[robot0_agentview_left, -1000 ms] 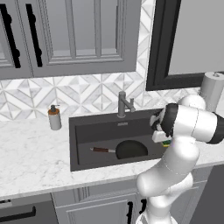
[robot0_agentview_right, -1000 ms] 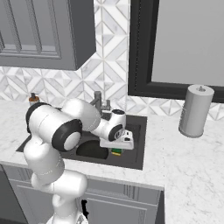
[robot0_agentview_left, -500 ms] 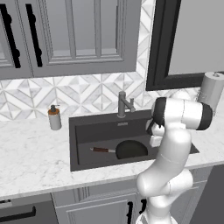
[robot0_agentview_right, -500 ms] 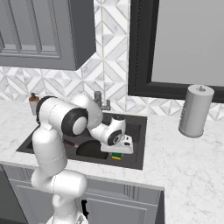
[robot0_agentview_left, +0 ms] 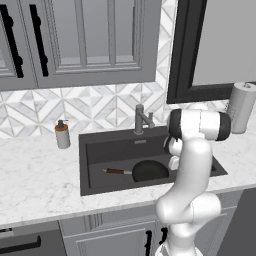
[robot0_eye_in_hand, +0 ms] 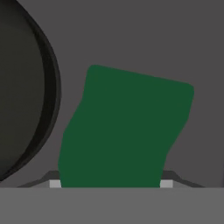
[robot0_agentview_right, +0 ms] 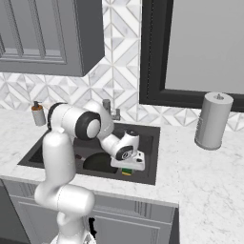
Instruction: Pick the pan and sponge and place them into the sink. Then turn on the water.
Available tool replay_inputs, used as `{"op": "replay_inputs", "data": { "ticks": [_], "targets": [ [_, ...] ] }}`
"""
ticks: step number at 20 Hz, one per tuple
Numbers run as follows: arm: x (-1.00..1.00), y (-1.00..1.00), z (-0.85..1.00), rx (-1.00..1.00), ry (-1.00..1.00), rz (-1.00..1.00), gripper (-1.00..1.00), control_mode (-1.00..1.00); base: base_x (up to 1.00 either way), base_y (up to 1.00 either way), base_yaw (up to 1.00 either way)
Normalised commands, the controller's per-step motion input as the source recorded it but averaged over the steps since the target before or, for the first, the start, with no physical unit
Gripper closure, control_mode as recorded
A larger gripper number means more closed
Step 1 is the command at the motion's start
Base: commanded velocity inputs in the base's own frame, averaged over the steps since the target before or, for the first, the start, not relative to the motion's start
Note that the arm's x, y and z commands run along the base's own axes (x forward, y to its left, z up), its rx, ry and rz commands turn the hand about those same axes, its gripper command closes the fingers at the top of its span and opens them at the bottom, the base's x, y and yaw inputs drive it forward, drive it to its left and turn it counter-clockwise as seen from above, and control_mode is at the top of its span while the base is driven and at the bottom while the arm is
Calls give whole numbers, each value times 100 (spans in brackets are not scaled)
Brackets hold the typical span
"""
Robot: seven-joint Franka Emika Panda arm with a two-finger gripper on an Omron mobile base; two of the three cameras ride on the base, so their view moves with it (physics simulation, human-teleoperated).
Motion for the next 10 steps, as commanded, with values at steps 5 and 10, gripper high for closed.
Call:
{"op": "replay_inputs", "data": {
  "ticks": [5, 10],
  "targets": [
    [15, 0, -23, 8, 0, 0, 100, -100, 0, 0, 0],
    [11, 0, -14, 0, 0, 0, -100, -100, 0, 0, 0]
  ]
}}
